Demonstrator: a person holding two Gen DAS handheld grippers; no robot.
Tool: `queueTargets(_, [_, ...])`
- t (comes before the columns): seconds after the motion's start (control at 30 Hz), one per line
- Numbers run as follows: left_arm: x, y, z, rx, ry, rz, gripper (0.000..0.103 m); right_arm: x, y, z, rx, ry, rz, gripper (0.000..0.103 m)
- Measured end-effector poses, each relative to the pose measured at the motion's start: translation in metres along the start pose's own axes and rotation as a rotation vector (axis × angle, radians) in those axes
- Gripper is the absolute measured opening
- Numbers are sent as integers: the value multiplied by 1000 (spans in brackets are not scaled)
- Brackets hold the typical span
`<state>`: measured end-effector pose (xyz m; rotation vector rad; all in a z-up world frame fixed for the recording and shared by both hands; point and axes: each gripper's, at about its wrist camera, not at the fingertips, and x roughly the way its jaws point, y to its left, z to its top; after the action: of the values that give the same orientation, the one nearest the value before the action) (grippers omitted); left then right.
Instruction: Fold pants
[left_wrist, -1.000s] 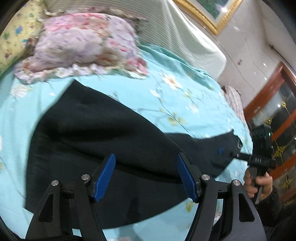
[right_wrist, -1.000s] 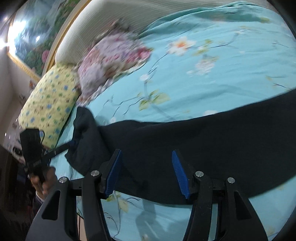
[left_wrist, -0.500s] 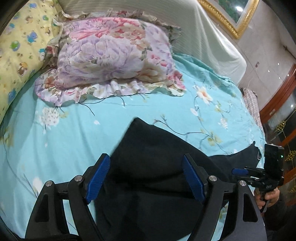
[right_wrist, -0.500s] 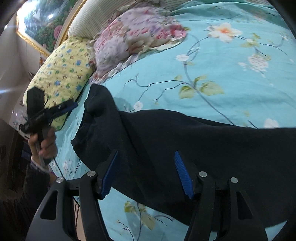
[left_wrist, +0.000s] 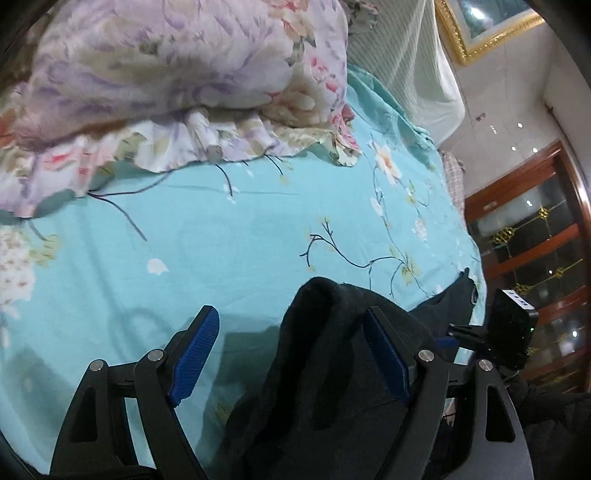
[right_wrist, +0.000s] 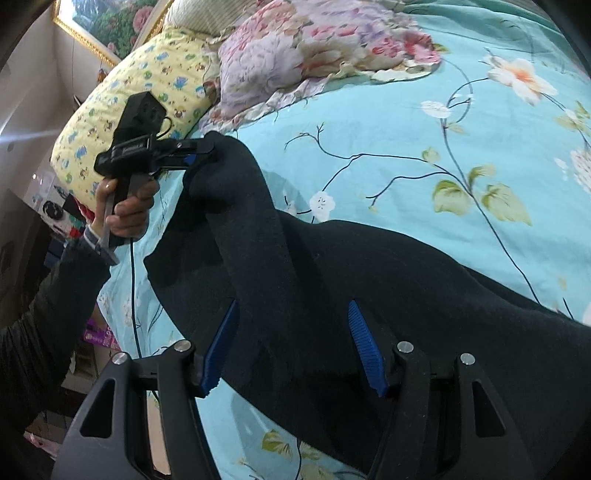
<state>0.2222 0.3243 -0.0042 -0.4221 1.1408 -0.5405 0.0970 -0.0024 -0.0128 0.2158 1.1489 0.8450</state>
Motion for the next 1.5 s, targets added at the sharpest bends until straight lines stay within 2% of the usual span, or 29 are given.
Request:
queueTargets(0.03, [3, -1, 0, 9, 1, -3, 77, 3, 1, 1, -6, 5, 1, 62])
queueTargets(0.07, [5, -4, -1, 18, -2, -3, 66, 7, 2, 2, -11, 10, 1, 62])
queueTargets(0.1, [6, -7, -2, 27, -7, 3, 50, 9, 2, 3, -14, 12, 2, 62])
queueTargets(0.17, [5, -14, -5, 47, -20, 12, 30, 14, 5, 5, -34, 16, 3, 48])
queueTargets(0.2, [3, -21, -8, 67, -38, 33, 25, 16, 7, 5, -48, 18, -3, 30])
queueTargets(0.23, [0, -27, -11, 89, -52, 45, 23, 18, 9, 5, -58, 22, -3, 19])
queueTargets(0.3, [-8, -37, -17, 121, -73, 61, 14, 18, 12, 5, -75, 17, -4, 11])
queueTargets(0.37, [-21, -48, -26, 148, -105, 74, 11, 15, 18, 4, -99, -5, -8, 8])
queueTargets(0.63, [-72, -75, -76, 153, -261, 136, 9, -9, 41, -8, -182, -59, 11, 7])
queueTargets(0.9, [-85, -69, -131, 93, -341, 165, 9, -4, 61, -29, -277, -46, -1, 7])
queueTargets(1.2, [-84, -52, -173, -4, -367, 169, 10, 12, 77, -54, -396, -8, -80, 7])
queueTargets(1.5, [-79, -41, -196, -83, -373, 182, 12, 17, 83, -60, -425, 12, -106, 7])
